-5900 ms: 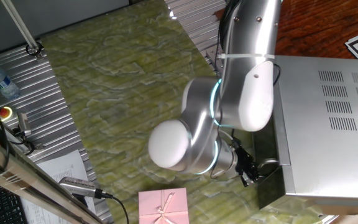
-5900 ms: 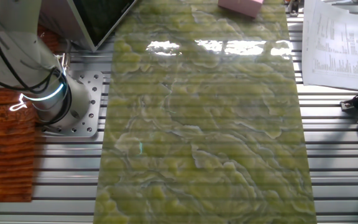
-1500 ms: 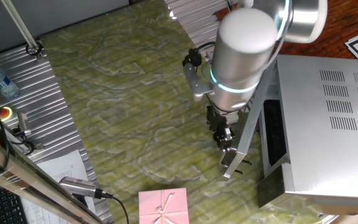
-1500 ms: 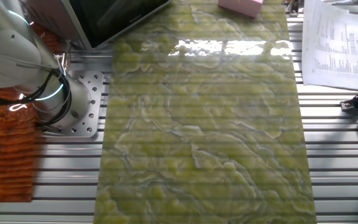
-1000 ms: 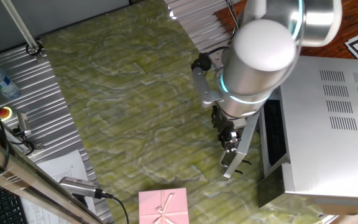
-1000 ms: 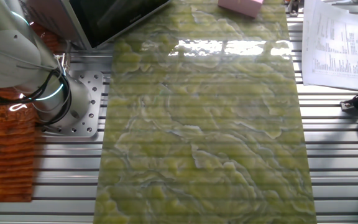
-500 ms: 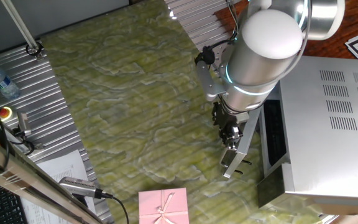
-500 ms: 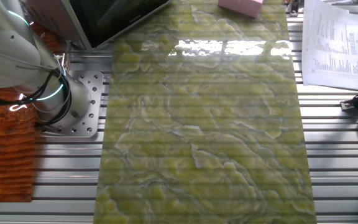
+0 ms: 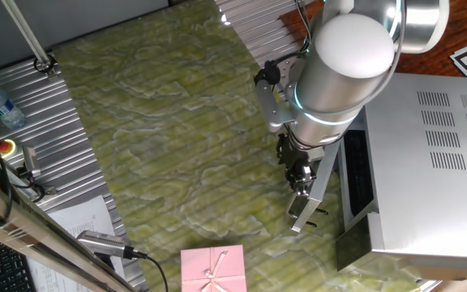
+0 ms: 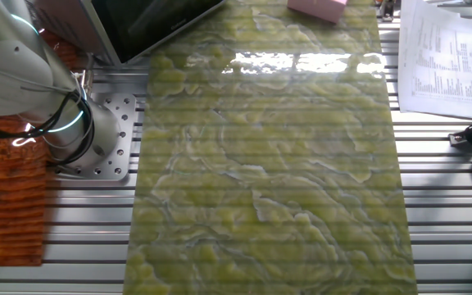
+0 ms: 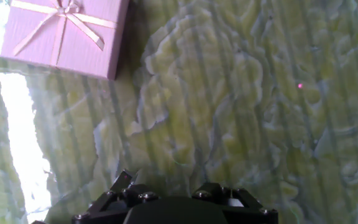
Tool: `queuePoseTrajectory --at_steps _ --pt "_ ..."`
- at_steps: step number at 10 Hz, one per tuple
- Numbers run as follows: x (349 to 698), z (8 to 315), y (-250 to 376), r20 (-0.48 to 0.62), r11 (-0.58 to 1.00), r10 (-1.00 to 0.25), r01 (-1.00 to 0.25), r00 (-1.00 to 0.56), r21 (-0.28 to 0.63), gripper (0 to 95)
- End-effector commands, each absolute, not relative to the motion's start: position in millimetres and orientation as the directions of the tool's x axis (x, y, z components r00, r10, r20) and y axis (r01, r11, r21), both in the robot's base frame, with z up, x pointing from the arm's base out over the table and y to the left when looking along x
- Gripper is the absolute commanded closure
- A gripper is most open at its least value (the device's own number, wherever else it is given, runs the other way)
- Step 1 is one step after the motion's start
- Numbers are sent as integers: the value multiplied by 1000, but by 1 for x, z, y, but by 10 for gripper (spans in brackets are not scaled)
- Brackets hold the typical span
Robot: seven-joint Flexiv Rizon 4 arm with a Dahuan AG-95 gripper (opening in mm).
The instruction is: Open the microwave door
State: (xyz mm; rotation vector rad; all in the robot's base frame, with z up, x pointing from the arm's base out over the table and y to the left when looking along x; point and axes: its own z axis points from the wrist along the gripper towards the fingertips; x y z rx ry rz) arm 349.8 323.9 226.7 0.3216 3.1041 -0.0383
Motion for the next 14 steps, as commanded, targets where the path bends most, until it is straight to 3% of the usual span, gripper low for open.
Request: queuePoseTrajectory --at_steps 1,5,6,11,12,13,14 --pt "350 226 325 -23 980 198 199 -980 -17 380" --pt "351 226 324 -26 983 184 184 -983 -16 380" --pt "351 226 324 -17 984 178 178 -984 -18 570" --pt "351 226 324 -14 999 25 26 -1000 -31 570" --pt "351 226 324 -17 1000 7 7 -1000 -30 380" --pt "351 226 324 -18 1000 9 9 -1000 -28 380" --pt "351 226 324 -12 999 29 30 -1000 -21 570"
